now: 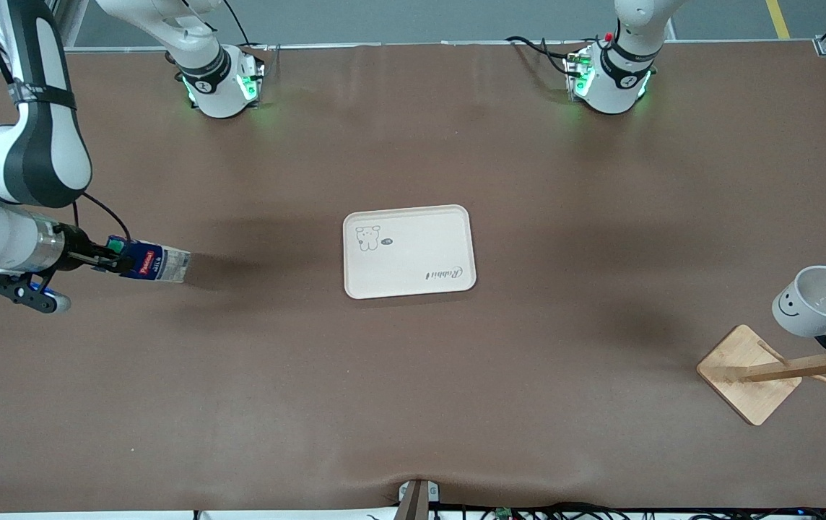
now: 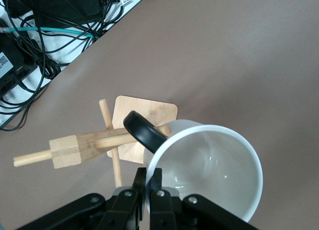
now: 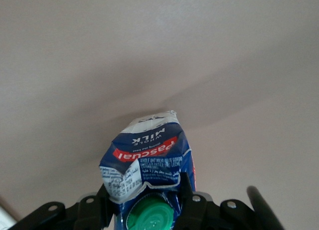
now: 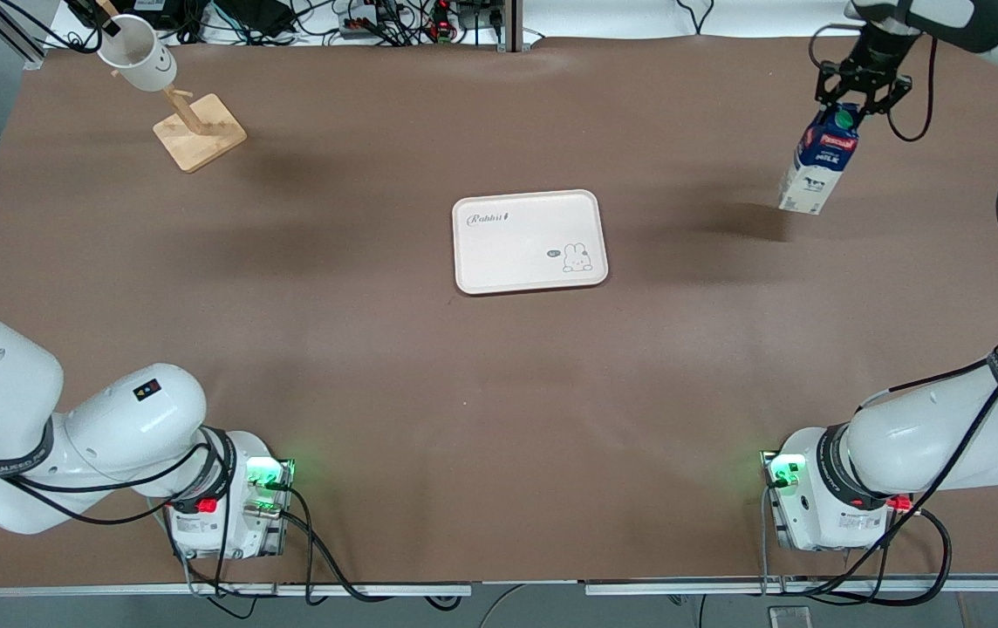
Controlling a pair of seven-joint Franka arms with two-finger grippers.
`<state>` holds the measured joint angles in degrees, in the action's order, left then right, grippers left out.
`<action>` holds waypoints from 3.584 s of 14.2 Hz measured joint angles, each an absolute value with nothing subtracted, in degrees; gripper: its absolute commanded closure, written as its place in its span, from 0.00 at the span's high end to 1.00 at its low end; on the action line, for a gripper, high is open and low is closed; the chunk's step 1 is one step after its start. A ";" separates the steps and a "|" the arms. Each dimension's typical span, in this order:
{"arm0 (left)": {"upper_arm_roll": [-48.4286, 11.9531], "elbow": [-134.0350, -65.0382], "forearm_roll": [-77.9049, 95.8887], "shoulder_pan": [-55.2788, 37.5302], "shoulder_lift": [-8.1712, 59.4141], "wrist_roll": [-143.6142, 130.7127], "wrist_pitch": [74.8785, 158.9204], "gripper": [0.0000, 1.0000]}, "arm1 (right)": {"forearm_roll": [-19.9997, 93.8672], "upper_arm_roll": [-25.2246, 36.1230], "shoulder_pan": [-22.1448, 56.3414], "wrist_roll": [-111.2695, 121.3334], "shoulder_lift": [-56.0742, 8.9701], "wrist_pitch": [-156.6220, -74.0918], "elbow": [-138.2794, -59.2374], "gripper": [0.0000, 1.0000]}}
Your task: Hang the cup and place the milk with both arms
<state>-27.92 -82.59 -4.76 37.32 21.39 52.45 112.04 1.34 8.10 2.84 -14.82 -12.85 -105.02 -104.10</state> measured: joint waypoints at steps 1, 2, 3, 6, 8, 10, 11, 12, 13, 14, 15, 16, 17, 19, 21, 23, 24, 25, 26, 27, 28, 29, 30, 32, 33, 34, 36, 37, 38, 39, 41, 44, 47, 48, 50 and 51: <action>-27.38 -82.59 -4.77 37.34 21.45 53.44 112.13 0.00 | 1.23 8.11 1.42 -12.58 -12.50 -106.38 -105.64 0.00; -26.98 -82.58 -4.76 37.41 21.56 54.41 112.33 0.00 | 1.22 8.12 0.19 -11.19 -12.32 -107.27 -106.98 0.00; -26.76 -82.49 -4.76 37.44 21.73 55.08 112.53 0.00 | 1.21 8.11 -0.80 -10.37 -12.23 -108.20 -108.42 0.00; -26.72 -81.63 -4.76 37.35 22.61 55.29 112.75 0.99 | 1.21 8.09 -2.46 -8.81 -12.19 -110.48 -112.35 0.00; -26.87 -81.23 -4.71 37.17 22.81 52.34 112.79 1.00 | 1.21 8.03 -2.63 -8.20 -12.03 -110.75 -113.74 0.07; -27.59 -80.74 -4.70 36.96 22.78 46.80 112.79 1.00 | 1.21 7.85 -2.63 -8.12 -11.60 -110.78 -114.03 0.31; -28.22 -80.45 -4.70 36.83 22.67 42.88 112.77 1.00 | 1.21 7.85 -2.63 -7.81 -11.45 -110.78 -114.17 0.32; -28.98 -80.19 -4.70 36.55 22.45 38.29 112.61 1.00 | 1.21 7.85 -2.65 -7.34 -11.33 -110.79 -114.36 0.35; -29.53 -80.05 -4.70 35.94 22.07 33.68 112.17 1.00 | 1.21 7.85 -2.67 -6.99 -11.23 -110.79 -114.61 0.41; -29.86 -79.99 -4.70 35.02 21.54 29.15 111.36 1.00 | 1.21 7.85 -2.71 -6.69 -11.18 -110.79 -114.81 0.45; -29.91 -79.99 -4.70 33.83 20.92 24.79 110.42 1.00 | 1.21 7.85 -2.82 -6.36 -11.16 -110.80 -114.91 0.46; -29.92 -79.98 -4.70 32.78 20.34 20.82 109.64 1.00 | 1.21 7.85 -2.97 -6.02 -11.12 -110.80 -114.93 0.54; -29.98 -79.97 -4.70 31.97 19.71 17.00 109.09 1.00 | 1.21 7.85 -3.13 -5.68 -11.11 -110.80 -114.97 0.71; -30.30 -79.92 -4.70 30.75 18.32 8.16 107.06 1.00 | 1.21 7.85 -3.30 -5.24 -11.08 -110.83 -114.97 1.00; -30.69 -79.83 -4.70 29.14 16.47 -0.82 103.98 1.00 | 1.22 7.82 -3.32 -5.15 -11.03 -111.20 -114.96 1.00; -30.95 -79.70 -4.70 27.78 14.18 -5.56 100.17 1.00 | 1.22 7.74 -3.32 -5.11 -10.92 -111.42 -114.81 1.00; -31.18 -79.66 -4.70 27.59 12.95 -6.48 98.32 1.00 | 1.22 7.73 -3.32 -5.09 -10.88 -111.44 -114.65 1.00; -31.27 -79.64 -4.70 27.57 11.72 -6.91 96.44 1.00 | 1.22 7.73 -3.32 -5.09 -10.83 -111.48 -114.51 1.00; -31.27 -79.62 -4.70 27.60 10.66 -7.00 94.95 1.00 | 1.22 7.72 -3.32 -5.09 -10.78 -111.52 -114.30 1.00; -31.27 -79.61 -4.70 27.64 9.83 -7.00 93.88 1.00 | 1.22 7.68 -3.32 -5.09 -10.74 -111.53 -113.92 1.00; -31.27 -79.61 -4.70 27.65 9.17 -7.00 93.06 1.00 | 1.22 7.62 -3.32 -5.08 -10.73 -111.55 -113.29 1.00; -31.27 -79.60 -4.70 27.65 8.64 -7.00 92.54 1.00 | 1.22 7.51 -3.32 -5.06 -10.71 -111.59 -112.31 1.00; -31.27 -79.58 -4.70 27.64 8.17 -7.00 92.21 1.00 | 1.22 7.38 -3.32 -5.05 -10.70 -111.61 -111.01 1.00; -30.85 -79.54 -4.70 26.58 6.87 -7.00 91.64 1.00 | 1.22 7.19 -3.31 -4.89 -10.69 -111.55 -108.12 1.00; -29.31 -79.54 -4.70 24.56 5.99 -7.03 90.46 1.00 | 1.22 7.15 -3.30 -4.57 -10.69 -111.46 -106.99 1.00; -26.19 -79.54 -4.69 21.22 5.03 -7.05 88.38 1.00 | 1.22 7.13 -3.30 -4.17 -10.69 -111.42 -106.28 1.00; -17.95 -79.58 -4.54 13.59 3.32 -7.05 84.37 1.00 | 1.22 7.13 -3.30 -3.87 -10.70 -111.36 -105.77 1.00; -14.77 -79.67 -4.38 10.85 2.65 -7.04 83.09 1.00 | 1.22 7.13 -3.30 -3.84 -10.71 -111.37 -105.64 1.00; -12.07 -79.86 -4.24 8.48 2.03 -6.99 82.08 1.00 | 1.22 7.12 -3.30 -3.80 -10.71 -111.41 -105.40 1.00; -9.48 -80.18 -4.14 5.99 1.41 -6.97 81.45 1.00 | 1.22 7.10 -3.30 -3.73 -10.75 -111.47 -104.93 1.00; -5.89 -81.63 -4.10 2.38 0.13 -6.97 80.92 1.00 | 1.22 7.06 -3.29 -3.17 -10.98 -111.48 -103.31 1.00; -5.11 -84.60 -3.87 1.55 -1.72 -6.97 81.73 1.00 | 1.22 7.02 -3.28 -2.52 -11.50 -111.45 -101.25 1.00; -4.70 -85.57 -2.53 1.55 -3.03 -6.78 83.38 1.00 | 1.22 6.87 -3.05 -0.95 -12.04 -111.36 -99.92 1.00; -4.61 -85.68 -2.45 1.56 -3.13 -6.51 83.76 1.00 | 1.20 6.75 -2.55 -0.76 -12.12 -110.26 -98.84 1.00; -4.56 -86.07 -2.40 1.55 -3.10 -6.09 84.26 1.00 | 1.13 6.65 -1.41 -0.76 -12.08 -103.52 -94.51 1.00; -4.56 -86.32 -2.38 1.51 -3.06 -6.07 84.35 1.00 | 1.13 6.67 -1.38 -0.76 -11.94 -99.72 -91.43 1.00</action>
